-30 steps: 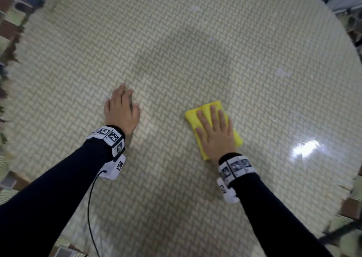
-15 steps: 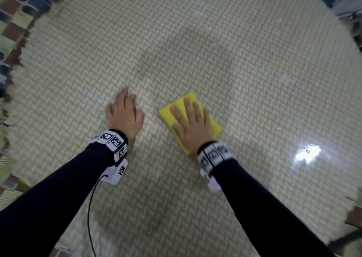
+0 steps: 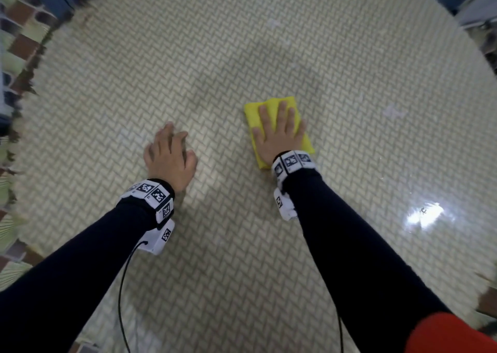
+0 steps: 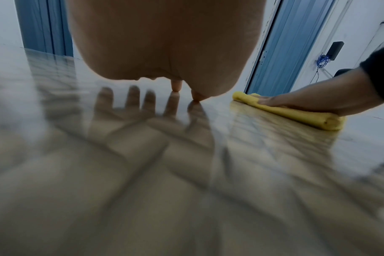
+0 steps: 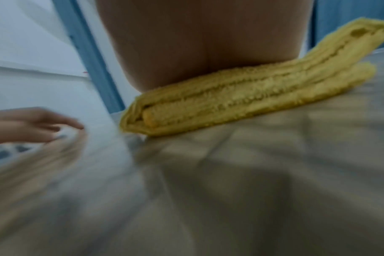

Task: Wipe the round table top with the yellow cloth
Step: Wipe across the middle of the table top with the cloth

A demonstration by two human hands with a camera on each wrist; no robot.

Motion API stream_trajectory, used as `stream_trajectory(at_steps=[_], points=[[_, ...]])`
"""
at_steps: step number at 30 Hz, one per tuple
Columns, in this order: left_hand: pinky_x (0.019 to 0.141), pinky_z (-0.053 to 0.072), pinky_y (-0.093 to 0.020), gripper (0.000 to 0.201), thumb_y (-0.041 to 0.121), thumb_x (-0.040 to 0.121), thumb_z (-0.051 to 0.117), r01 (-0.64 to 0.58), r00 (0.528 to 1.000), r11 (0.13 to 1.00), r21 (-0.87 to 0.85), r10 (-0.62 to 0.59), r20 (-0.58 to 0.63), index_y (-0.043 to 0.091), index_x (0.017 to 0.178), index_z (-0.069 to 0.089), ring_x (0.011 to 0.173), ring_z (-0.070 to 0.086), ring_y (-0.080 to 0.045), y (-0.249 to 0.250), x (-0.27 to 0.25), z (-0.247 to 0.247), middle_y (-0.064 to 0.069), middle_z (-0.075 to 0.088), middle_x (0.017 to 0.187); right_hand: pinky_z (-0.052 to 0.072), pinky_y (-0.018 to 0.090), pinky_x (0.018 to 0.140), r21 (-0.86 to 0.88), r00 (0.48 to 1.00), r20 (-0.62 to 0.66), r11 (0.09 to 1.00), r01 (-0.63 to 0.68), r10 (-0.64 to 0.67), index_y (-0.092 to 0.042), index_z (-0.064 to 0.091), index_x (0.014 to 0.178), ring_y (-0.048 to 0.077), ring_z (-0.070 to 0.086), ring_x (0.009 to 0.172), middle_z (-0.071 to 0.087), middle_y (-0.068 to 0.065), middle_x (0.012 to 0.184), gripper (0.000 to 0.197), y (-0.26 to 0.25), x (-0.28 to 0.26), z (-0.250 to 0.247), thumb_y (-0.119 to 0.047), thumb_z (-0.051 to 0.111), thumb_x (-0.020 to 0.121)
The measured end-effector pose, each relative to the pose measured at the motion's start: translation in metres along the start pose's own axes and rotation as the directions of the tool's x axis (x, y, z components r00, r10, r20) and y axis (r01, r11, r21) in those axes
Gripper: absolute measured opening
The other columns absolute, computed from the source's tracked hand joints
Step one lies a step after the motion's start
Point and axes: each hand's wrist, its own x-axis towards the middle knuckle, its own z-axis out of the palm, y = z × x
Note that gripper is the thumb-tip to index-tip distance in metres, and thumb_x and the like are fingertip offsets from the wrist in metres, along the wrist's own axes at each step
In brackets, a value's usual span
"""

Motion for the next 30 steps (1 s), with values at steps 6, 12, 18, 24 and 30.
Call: stream_trajectory(at_steps=[6,12,18,24,30], points=[[0.114,0.009,-0.050,0.057,0.041,0.087,0.034,-0.003,1.000,1.000,0.002,0.003,0.011,0.021,0.139,0.041,0.146,0.013,-0.024,0.000,0.002,-0.001,-0.008,0.019,0.158,-0.020,0.054,0.112,0.011,0.984,0.056,0.986,0.169,-0.169,-0.044,-0.016,0.147,0.023,-0.028,0.143,-0.029,-0.002,0.156,0.054,0.004,-0.047,0.010,-0.051,0.010,0.100],[0.111,0.013,-0.045,0.053,0.036,0.085,0.038,-0.086,0.994,0.996,-0.037,0.083,-0.075,0.017,0.134,0.047,0.143,0.023,-0.020,0.000,0.002,-0.006,-0.005,0.027,0.155,-0.017,0.048,0.115,0.004,0.983,0.056,0.984,0.176,-0.176,-0.046,-0.018,0.146,0.018,-0.026,0.144,-0.028,-0.008,0.156,0.053,0.018,-0.061,0.020,-0.053,0.006,0.099],[0.109,0.011,-0.041,0.050,0.035,0.087,0.039,-0.084,0.994,0.996,-0.038,0.081,-0.076,0.016,0.133,0.047,0.143,0.022,-0.018,-0.004,0.007,-0.008,-0.005,0.026,0.156,-0.018,0.047,0.115,0.080,0.993,0.114,0.996,-0.036,0.026,-0.048,-0.019,0.145,0.018,-0.028,0.143,-0.031,-0.010,0.154,0.055,0.063,-0.074,0.014,-0.057,0.008,0.098],[0.112,0.010,-0.043,0.059,0.037,0.085,0.039,-0.062,0.998,0.998,-0.026,0.061,-0.029,0.020,0.141,0.038,0.143,0.020,-0.018,-0.020,0.013,-0.016,-0.002,0.021,0.157,-0.012,0.057,0.113,0.099,0.968,0.061,0.963,-0.249,0.244,-0.047,-0.007,0.149,0.026,-0.021,0.145,-0.022,-0.003,0.158,0.056,0.042,0.004,-0.020,-0.056,0.014,0.098],[0.110,0.015,-0.044,0.064,0.037,0.081,0.041,-0.065,0.998,0.998,-0.019,0.065,-0.021,0.016,0.142,0.037,0.143,0.023,-0.021,-0.031,0.015,-0.022,-0.004,0.024,0.156,-0.013,0.053,0.114,-0.015,0.985,0.047,0.985,0.170,-0.169,-0.045,-0.004,0.149,0.025,-0.014,0.147,-0.016,-0.003,0.160,0.054,-0.049,0.003,0.006,-0.055,0.010,0.099]])
